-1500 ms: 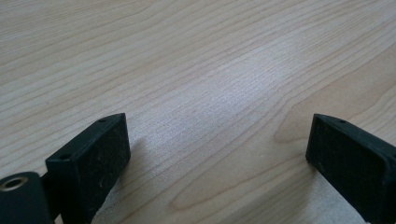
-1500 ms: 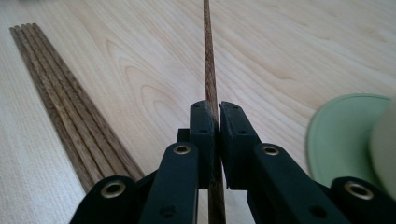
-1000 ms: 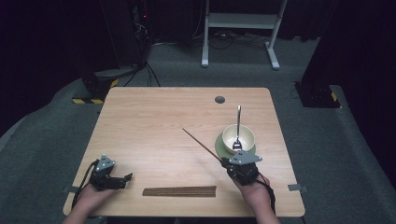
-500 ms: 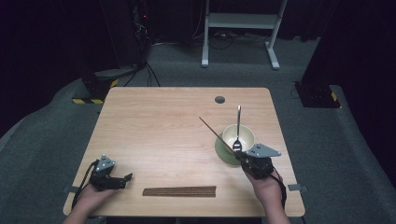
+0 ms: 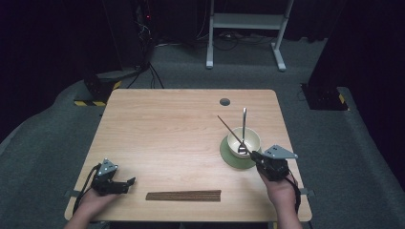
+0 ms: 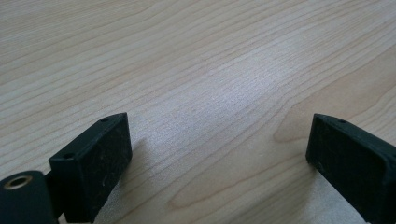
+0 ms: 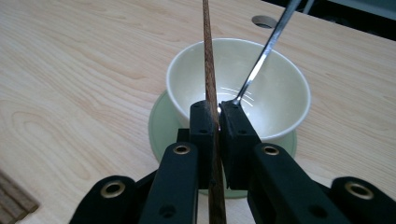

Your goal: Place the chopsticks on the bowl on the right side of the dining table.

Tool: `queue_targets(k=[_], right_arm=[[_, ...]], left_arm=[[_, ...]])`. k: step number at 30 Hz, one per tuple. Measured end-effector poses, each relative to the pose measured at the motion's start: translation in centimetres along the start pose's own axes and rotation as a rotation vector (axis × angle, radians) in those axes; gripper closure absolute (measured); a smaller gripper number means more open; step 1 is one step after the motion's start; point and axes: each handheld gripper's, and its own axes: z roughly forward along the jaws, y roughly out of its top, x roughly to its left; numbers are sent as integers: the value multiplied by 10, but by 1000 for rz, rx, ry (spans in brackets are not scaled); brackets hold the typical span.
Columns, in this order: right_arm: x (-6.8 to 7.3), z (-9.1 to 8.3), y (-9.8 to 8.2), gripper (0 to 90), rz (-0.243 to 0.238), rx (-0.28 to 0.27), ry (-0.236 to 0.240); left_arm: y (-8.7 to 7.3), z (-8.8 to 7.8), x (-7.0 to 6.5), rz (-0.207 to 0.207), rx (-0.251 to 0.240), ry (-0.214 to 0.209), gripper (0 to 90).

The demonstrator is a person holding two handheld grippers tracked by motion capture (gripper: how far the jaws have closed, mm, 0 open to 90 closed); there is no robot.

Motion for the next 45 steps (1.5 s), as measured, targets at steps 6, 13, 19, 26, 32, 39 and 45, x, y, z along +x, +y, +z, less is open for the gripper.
queue_targets(k=[6, 13, 19, 26, 32, 39, 45], right_arm=[[-6, 9, 2, 840, 18, 35, -25], [-7, 16, 1, 839, 32, 57, -30], [-8, 17, 2, 837, 37, 56, -38], [-11, 15, 1, 833, 52, 53, -48], [-12, 15, 0, 830, 62, 53, -43], [-14, 15, -1, 793, 83, 49, -37], [-13, 12, 0, 762, 88, 29, -40]], left_arm=[[0, 0, 0, 0, 0, -2, 68], [0, 0, 0, 1, -1, 0, 70], [-1, 0, 0, -1, -3, -2, 72], [-1, 0, 0, 2, -4, -4, 72], [0, 0, 0, 2, -4, -7, 71], [0, 0, 0, -1, -3, -5, 73], [-1, 0, -1, -2, -4, -3, 74]])
